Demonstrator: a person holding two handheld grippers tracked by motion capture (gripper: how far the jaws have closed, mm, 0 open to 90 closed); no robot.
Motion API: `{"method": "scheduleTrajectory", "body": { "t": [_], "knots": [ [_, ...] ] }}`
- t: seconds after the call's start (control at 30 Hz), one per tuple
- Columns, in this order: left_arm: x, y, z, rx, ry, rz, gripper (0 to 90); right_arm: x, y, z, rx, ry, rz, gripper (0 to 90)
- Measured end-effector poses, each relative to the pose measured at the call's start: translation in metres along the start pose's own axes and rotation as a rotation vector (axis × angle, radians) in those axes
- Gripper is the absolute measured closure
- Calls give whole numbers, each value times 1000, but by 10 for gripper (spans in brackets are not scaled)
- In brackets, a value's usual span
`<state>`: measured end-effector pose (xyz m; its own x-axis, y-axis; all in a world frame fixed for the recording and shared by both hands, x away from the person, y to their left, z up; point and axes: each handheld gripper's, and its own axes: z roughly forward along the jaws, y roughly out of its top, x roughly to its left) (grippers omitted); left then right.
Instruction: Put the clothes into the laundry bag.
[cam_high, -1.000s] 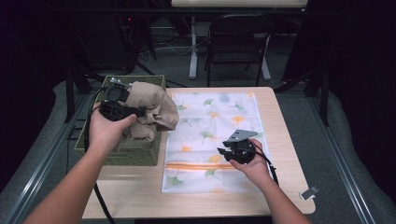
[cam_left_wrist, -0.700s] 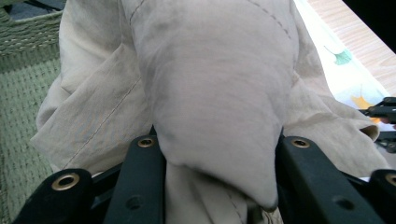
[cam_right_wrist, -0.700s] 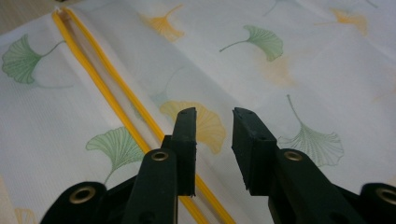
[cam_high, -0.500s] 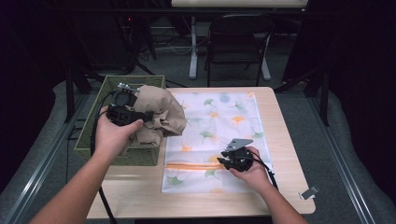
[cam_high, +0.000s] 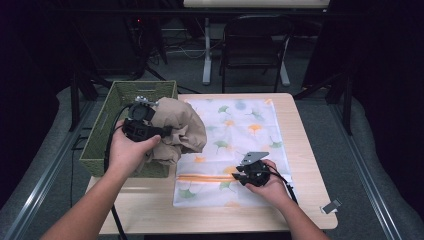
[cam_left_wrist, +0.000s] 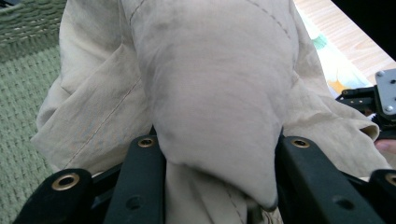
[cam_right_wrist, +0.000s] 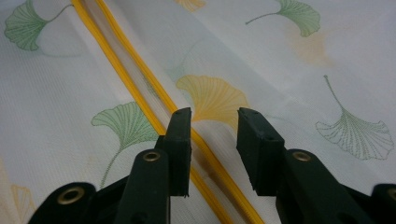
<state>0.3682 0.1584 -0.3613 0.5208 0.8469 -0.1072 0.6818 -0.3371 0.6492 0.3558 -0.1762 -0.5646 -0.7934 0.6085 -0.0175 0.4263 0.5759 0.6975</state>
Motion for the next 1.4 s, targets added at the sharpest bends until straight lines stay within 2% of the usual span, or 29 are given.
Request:
{"method": "scheduleTrajectory", "body": {
  "t": [0.27, 0.33, 0.37, 0.47, 0.57, 0.63, 0.67, 0.73, 0.83, 0.87, 1.03, 1.07, 1.13, 1.27, 1.33, 1.4],
  "knots": [
    [-6, -1, 6, 10, -18, 11, 651, 0, -2, 4, 15, 5, -11, 629],
    [-7, 0, 7, 16, -19, 18, 650, 1, -4, 6, 1, 2, 7, 624],
    [-7, -1, 8, 17, -22, 21, 650, 0, -4, 7, 17, 2, -10, 624],
    [-9, -1, 10, 17, -18, 21, 650, 0, -6, 9, 26, 2, -14, 631],
    [-10, -1, 10, 20, -19, 23, 650, 0, -7, 11, 4, 2, 4, 639],
    [-12, -2, 11, 22, -22, 26, 650, -1, -7, 9, 23, 5, -10, 672],
    [-12, -2, 11, 23, -24, 29, 650, 0, -8, 11, 0, 5, 11, 680],
    [-13, -2, 11, 26, -26, 30, 650, -2, -7, 10, 15, 9, -1, 704],
    [-14, -2, 12, 27, -30, 33, 649, -3, -8, 11, -10, 11, 40, 747],
    [-14, -3, 12, 27, -30, 33, 649, -5, -8, 10, 0, 13, 31, 767],
    [-16, -4, 12, 21, -30, 31, 650, -7, -8, 9, -6, 21, 43, 828],
    [-16, -5, 13, 21, -37, 32, 650, -7, -8, 9, -5, 11, 35, 859],
    [-16, -6, 15, 24, -38, 31, 650, -6, -8, 10, -15, 7, 43, 874],
    [-18, -8, 17, 23, -44, 32, 650, -7, -7, 8, 16, 6, 16, 892],
    [-20, -10, 19, 21, -52, 28, 651, -7, -7, 9, -7, 6, 37, 893],
    [-20, -11, 20, 20, -54, 29, 651, -7, -7, 9, -2, 5, 34, 894]
  ]
}}
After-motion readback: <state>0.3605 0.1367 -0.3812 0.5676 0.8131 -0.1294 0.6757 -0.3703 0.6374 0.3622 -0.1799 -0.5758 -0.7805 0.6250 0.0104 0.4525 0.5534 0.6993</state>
